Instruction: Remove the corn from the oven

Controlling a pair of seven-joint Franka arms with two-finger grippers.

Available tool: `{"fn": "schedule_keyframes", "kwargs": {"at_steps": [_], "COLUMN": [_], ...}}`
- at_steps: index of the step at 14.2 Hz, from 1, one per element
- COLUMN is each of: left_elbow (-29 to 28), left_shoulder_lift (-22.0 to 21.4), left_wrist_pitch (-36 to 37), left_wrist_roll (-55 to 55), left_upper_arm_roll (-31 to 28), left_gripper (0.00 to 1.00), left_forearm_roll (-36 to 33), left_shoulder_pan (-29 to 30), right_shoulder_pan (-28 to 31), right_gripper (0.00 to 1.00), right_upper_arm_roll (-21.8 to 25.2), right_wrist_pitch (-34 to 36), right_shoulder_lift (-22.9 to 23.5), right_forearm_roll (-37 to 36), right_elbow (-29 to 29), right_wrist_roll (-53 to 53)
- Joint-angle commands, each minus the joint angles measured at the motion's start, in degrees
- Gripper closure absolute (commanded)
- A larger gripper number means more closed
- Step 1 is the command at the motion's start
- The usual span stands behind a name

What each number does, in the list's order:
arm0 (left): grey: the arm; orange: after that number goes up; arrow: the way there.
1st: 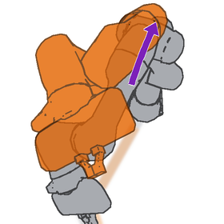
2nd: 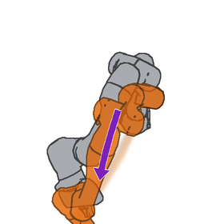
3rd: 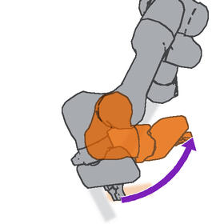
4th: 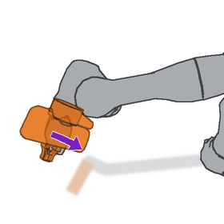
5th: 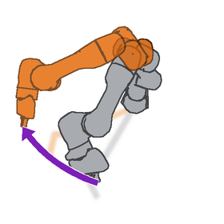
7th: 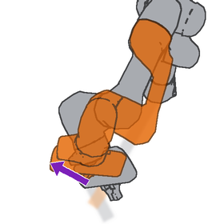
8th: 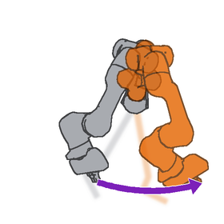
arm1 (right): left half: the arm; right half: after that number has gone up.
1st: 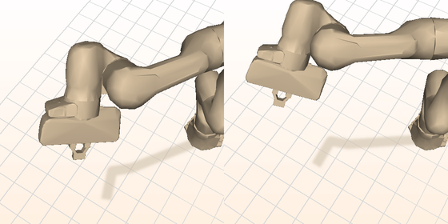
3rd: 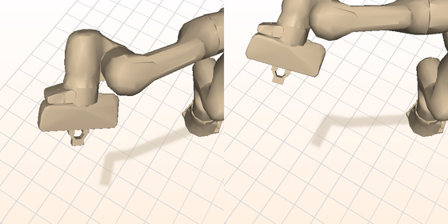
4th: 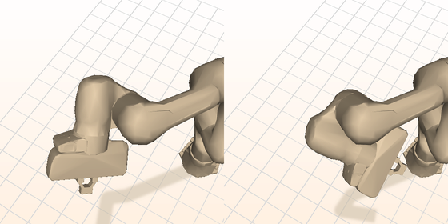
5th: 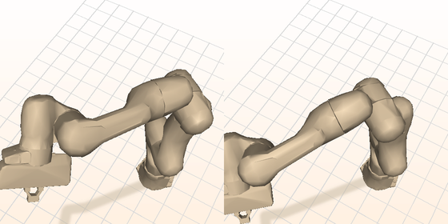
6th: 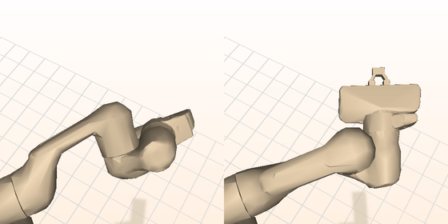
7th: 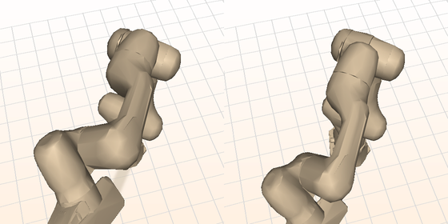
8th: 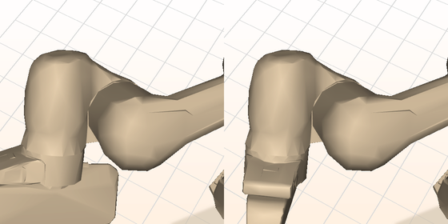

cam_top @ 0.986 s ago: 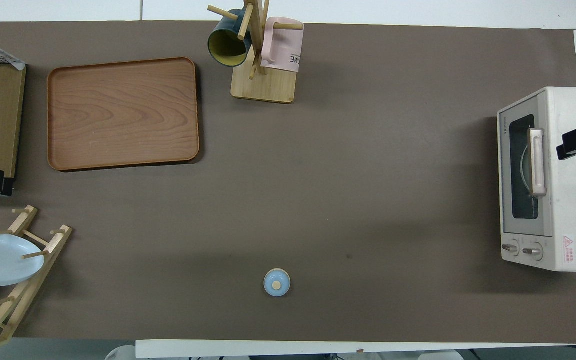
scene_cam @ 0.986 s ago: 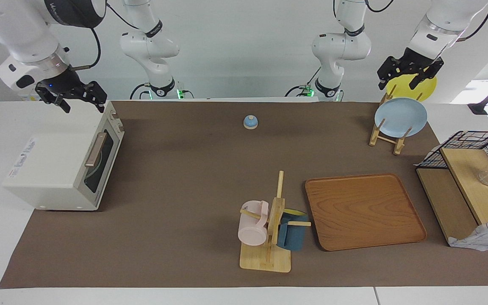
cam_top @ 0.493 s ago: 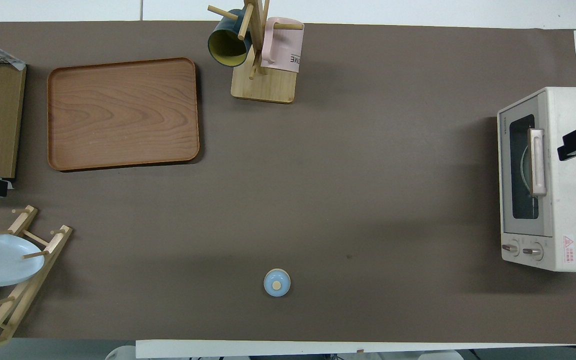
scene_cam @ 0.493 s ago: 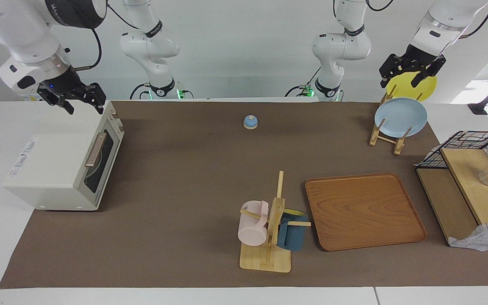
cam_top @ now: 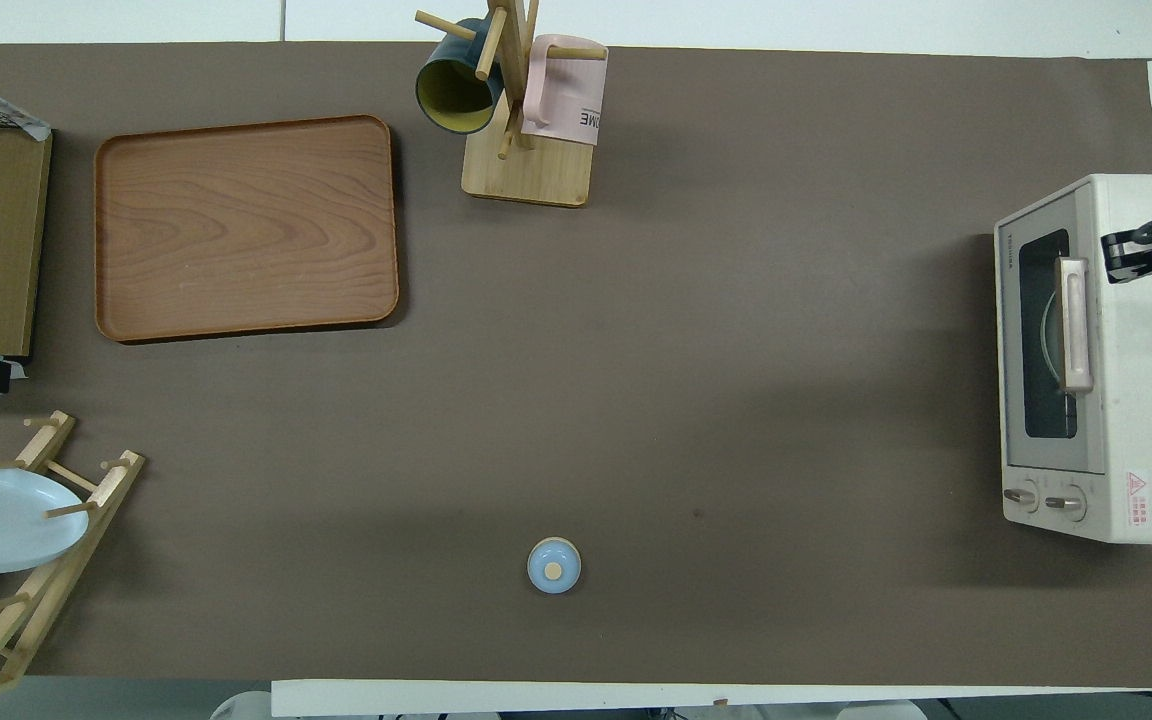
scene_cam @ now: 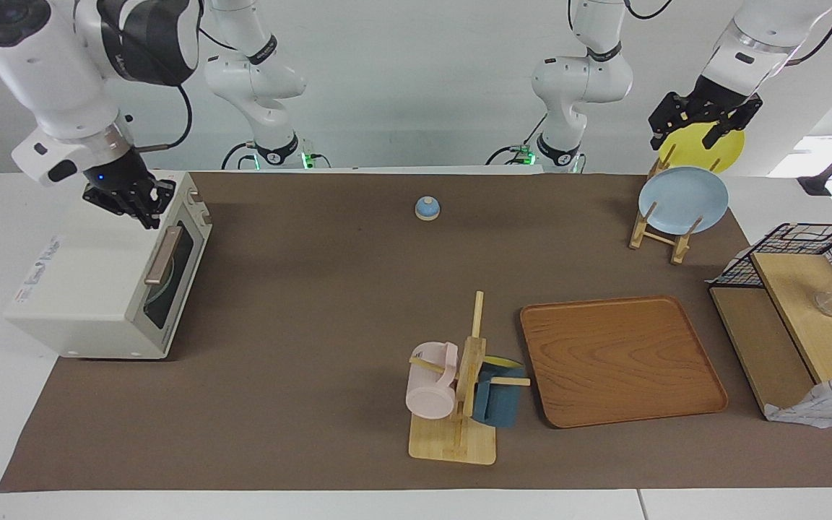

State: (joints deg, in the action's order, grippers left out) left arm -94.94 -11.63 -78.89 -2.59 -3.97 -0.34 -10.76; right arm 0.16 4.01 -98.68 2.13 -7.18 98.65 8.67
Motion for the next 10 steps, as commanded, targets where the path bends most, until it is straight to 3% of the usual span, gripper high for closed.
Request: {"fn": "schedule_keyframes", "kwargs": {"at_steps": [1, 10], "left_elbow": [-0.25, -0.25], "left_shoulder_lift": [-0.85, -0.85], "left_wrist_pitch": [0.67, 0.67], "left_wrist_roll": [-0.04, -0.04], "left_upper_arm_roll": [0.10, 0.10], "left_gripper": [0.00, 0.00], "left_forearm_roll": [-0.89, -0.89], "left_shoulder_pan": [0.39, 0.30], "right_shoulder_pan": [0.28, 1.42], "right_gripper": [1.00, 1.00], "right_upper_arm_roll": [-0.32, -0.23], "right_wrist_pitch": [-3.79, -6.52], "right_shoulder_lift": [-0.20, 0.41], "right_forearm_roll": [-1.87, -3.02], "right_elbow": [6.27, 9.54], "right_wrist_roll": [1.09, 4.34]}}
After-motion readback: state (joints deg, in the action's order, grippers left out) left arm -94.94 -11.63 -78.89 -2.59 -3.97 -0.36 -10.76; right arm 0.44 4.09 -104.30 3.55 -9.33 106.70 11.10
